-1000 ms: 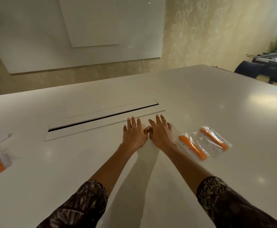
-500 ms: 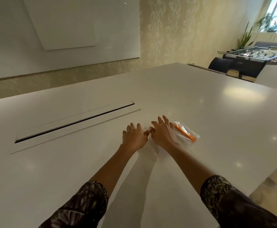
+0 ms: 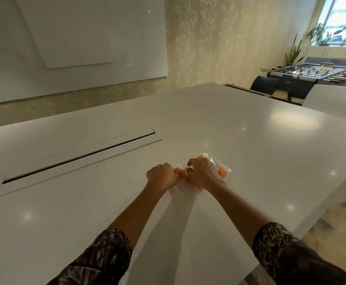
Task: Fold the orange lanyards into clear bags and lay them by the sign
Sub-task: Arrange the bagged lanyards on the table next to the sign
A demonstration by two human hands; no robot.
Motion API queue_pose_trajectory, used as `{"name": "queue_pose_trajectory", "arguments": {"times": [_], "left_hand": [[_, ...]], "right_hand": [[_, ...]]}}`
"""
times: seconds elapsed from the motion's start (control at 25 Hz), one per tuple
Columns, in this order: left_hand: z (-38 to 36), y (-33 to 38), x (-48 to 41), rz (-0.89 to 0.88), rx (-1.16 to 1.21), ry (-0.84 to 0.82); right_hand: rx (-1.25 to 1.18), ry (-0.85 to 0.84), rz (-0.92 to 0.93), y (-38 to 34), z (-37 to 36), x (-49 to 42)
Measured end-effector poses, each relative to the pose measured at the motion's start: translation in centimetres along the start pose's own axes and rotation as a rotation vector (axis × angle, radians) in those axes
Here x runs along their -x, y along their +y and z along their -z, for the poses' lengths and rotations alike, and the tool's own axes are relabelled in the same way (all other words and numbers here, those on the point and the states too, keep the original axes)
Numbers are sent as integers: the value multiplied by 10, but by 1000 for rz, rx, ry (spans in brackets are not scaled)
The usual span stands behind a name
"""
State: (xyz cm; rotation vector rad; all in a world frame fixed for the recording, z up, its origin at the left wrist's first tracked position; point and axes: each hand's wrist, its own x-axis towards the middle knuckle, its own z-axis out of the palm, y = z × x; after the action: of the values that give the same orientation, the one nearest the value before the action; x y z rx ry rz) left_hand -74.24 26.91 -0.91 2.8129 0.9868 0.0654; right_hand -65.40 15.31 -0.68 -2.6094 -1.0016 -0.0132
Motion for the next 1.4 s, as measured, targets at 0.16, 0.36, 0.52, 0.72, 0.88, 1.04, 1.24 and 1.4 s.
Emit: {"name": "queue_pose_trajectory", "arguments": {"times": [0.16, 0.36, 0.52, 0.72, 0.88, 1.04, 1.24, 1.4], "left_hand": [[-1, 2, 5, 29, 114, -52], [3, -1, 5, 101, 362, -57], [10, -8, 4, 210, 745, -67], [21, -27, 3, 315, 1107, -63], [21, -48, 5, 453, 1315, -41], [24, -77, 15, 612, 1528, 45], [37, -131, 39, 703, 1668, 110], [48, -184, 60, 752, 1679, 172]], "right_hand": [[15, -46, 13, 1, -2, 4], [-105, -53, -39, -1, -5, 4], [-325, -125, -97, -3, -5, -6], [-576, -215, -173, -10, -9, -22], [-659, -267, -215, -24, -19, -32], [-668, -239, -145, -57, -30, -39], [-706, -277, -87, -116, -48, -39], [-706, -310, -37, -177, -67, -35]]}}
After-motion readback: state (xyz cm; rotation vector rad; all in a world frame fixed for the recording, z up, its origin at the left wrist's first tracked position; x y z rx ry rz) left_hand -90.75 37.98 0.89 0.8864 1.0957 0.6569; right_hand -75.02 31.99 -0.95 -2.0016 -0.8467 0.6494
